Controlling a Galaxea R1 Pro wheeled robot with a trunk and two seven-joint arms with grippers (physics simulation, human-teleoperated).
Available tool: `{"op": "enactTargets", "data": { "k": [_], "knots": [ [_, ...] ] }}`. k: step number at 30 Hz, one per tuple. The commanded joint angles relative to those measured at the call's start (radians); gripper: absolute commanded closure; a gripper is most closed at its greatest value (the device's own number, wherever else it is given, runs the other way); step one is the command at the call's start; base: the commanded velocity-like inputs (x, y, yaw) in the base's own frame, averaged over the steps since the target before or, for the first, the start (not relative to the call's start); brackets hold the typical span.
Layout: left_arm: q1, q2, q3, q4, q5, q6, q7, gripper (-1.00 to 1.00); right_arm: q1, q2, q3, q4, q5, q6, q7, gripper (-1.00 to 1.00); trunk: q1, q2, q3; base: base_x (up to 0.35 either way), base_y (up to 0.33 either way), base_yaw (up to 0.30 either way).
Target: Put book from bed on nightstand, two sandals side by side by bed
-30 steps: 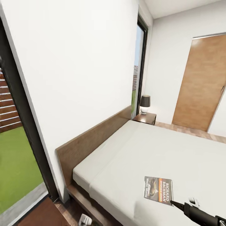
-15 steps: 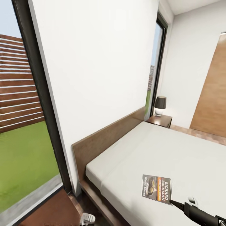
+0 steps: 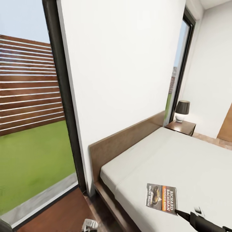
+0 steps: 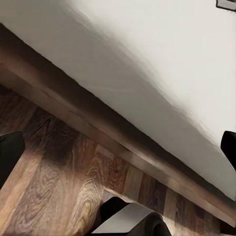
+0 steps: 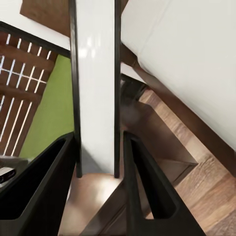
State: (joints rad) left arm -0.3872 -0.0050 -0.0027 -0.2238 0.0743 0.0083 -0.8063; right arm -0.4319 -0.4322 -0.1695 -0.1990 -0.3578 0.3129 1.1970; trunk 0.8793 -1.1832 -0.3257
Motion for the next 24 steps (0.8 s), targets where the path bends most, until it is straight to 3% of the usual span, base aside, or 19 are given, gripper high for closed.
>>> {"op": "enactTargets", "data": {
  "k": [1,12,16,18,21,24],
  "knots": [
    [-0.001,0.0,-0.001,0.001,0.005,0.001,-0.003,-1.0,0.0,0.0,-0.004,0.0,-0.008,0.011,0.002,1.0,0.0,-0.001,-0.001,0.0,0.0,0.292],
    [-0.001,-0.001,-0.001,0.001,0.004,0.001,-0.004,-1.0,0.0,-0.004,-0.005,0.002,-0.009,0.011,0.004,1.0,0.0,-0.001,-0.001,0.0,0.0,0.292],
    [-0.001,-0.001,0.0,0.001,0.004,0.001,-0.004,-1.0,0.0,-0.032,-0.004,0.004,-0.009,0.011,0.012,1.0,0.0,-0.001,-0.001,0.0,0.0,0.286],
    [-0.001,-0.001,0.0,0.001,0.005,0.001,-0.003,-1.0,0.0,-0.052,-0.004,0.004,-0.009,0.011,0.059,1.0,0.0,-0.001,-0.001,0.0,0.0,0.275],
    [-0.001,-0.001,0.0,0.001,0.005,0.001,-0.003,-1.0,0.0,-0.071,-0.004,0.033,-0.009,0.01,0.21,1.0,0.0,-0.001,-0.001,0.0,0.0,0.269],
    [-0.002,0.0,-0.001,0.001,0.005,0.001,-0.004,-1.0,0.0,-0.075,-0.005,0.077,-0.009,0.01,0.258,1.0,0.0,-0.001,-0.001,0.0,0.0,0.261]
  ]
}}
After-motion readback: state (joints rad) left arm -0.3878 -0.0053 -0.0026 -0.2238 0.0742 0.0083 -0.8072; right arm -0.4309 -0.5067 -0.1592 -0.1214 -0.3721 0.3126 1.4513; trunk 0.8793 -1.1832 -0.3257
